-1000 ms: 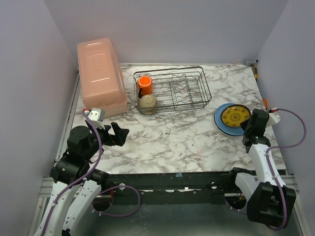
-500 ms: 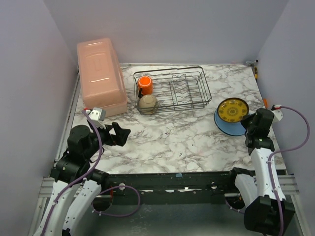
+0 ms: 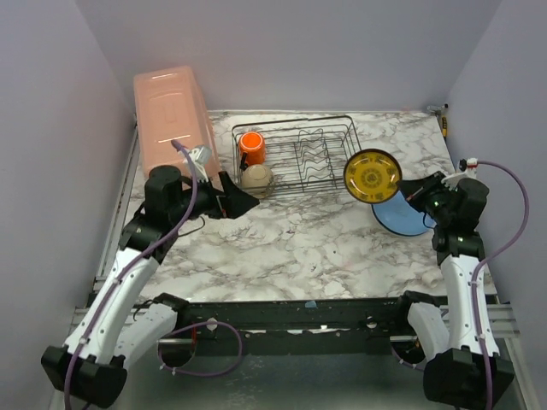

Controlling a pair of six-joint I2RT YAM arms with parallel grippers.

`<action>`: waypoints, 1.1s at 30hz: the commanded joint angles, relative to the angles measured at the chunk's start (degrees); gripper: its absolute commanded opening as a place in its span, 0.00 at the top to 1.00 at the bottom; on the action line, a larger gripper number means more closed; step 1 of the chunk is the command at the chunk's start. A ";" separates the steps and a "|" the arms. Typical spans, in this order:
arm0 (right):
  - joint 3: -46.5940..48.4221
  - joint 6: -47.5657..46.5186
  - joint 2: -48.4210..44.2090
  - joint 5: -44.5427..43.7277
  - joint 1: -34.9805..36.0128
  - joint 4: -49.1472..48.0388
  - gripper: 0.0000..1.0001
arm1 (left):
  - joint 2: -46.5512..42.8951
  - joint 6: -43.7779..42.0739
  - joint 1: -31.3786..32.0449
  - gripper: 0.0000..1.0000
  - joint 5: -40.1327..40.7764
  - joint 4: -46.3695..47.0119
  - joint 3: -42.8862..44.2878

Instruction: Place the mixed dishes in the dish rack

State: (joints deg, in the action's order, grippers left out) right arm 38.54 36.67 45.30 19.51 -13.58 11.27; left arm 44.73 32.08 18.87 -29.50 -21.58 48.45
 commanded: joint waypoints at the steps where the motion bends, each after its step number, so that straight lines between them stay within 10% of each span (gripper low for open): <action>1: 0.61 3.69 1.97 19.19 0.09 -6.55 1.00 | 11.03 4.38 0.22 0.01 -12.23 3.49 9.49; 10: -4.93 12.94 3.08 24.48 7.63 -18.85 0.99 | 24.83 16.97 5.41 0.05 -18.72 13.32 13.60; 20: -7.23 18.76 5.28 17.58 21.85 -26.24 1.00 | 29.20 11.79 10.81 0.21 -12.01 7.17 18.55; 33: -7.68 19.20 4.41 18.99 23.25 -26.51 1.00 | 30.13 5.54 12.92 0.64 -5.24 1.49 20.51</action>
State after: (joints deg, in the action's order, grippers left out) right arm 31.64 54.92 50.52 38.09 9.10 -12.67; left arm 73.45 41.54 31.40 -37.50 -16.34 64.42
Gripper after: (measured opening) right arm 0.011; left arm 0.468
